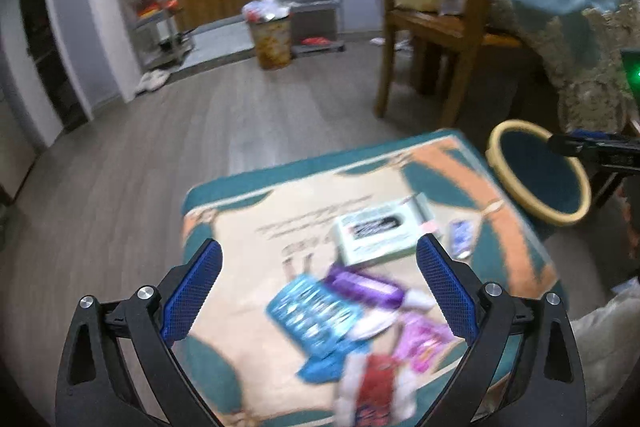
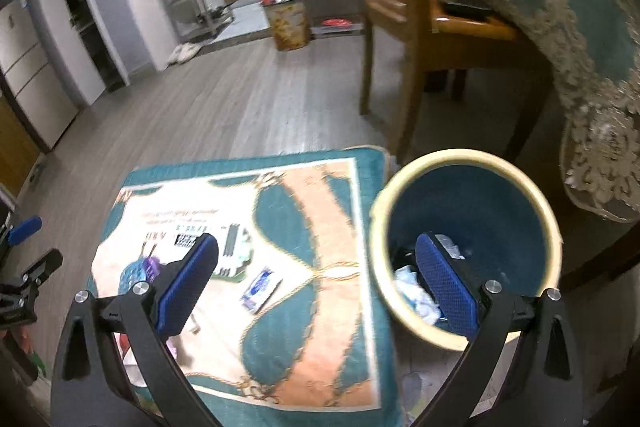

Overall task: Collect trash
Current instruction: 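Move both open tools back over the cushion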

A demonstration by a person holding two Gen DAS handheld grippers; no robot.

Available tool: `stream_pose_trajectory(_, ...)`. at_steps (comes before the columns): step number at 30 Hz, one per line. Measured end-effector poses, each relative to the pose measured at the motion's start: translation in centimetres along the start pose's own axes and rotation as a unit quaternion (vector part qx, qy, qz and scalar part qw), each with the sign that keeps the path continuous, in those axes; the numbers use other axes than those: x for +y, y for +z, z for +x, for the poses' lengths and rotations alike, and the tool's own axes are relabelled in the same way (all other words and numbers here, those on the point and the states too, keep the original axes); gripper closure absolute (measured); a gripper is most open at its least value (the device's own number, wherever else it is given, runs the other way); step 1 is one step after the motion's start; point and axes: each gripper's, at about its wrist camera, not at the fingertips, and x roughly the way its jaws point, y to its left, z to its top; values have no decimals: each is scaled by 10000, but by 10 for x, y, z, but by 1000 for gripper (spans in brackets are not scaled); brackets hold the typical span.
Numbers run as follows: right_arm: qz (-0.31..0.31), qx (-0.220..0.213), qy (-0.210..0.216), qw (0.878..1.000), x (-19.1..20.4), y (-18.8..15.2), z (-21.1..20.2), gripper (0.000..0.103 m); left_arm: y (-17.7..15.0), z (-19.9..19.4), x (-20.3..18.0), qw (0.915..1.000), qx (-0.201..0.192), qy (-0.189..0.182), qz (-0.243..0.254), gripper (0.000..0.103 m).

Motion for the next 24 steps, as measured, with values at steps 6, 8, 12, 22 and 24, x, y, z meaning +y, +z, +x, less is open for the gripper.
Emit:
stream_pose_trajectory(6,-343,319,29,9989,34,-17,28,6,-35,31,30,9984,538,74,-187,6)
stream_pose_trajectory(8,-375,429,49,9984,42,-21,37,6,-44,43,35,9970,739,126,-213,6)
stream_pose_trajectory(12,-596,629,173,9961,66,-35,54,6,-55,57,41,9951,959,56,-231,6)
stream_pose_trajectory(22,-2006,898,1063,9697,151,-63,93,27,-57,56,75,9931,895,114,-754,6)
stream_pose_trajectory(24,-2209,971,1179,9633,165,-67,102,34,-60,56,82,9928,898,151,-778,6)
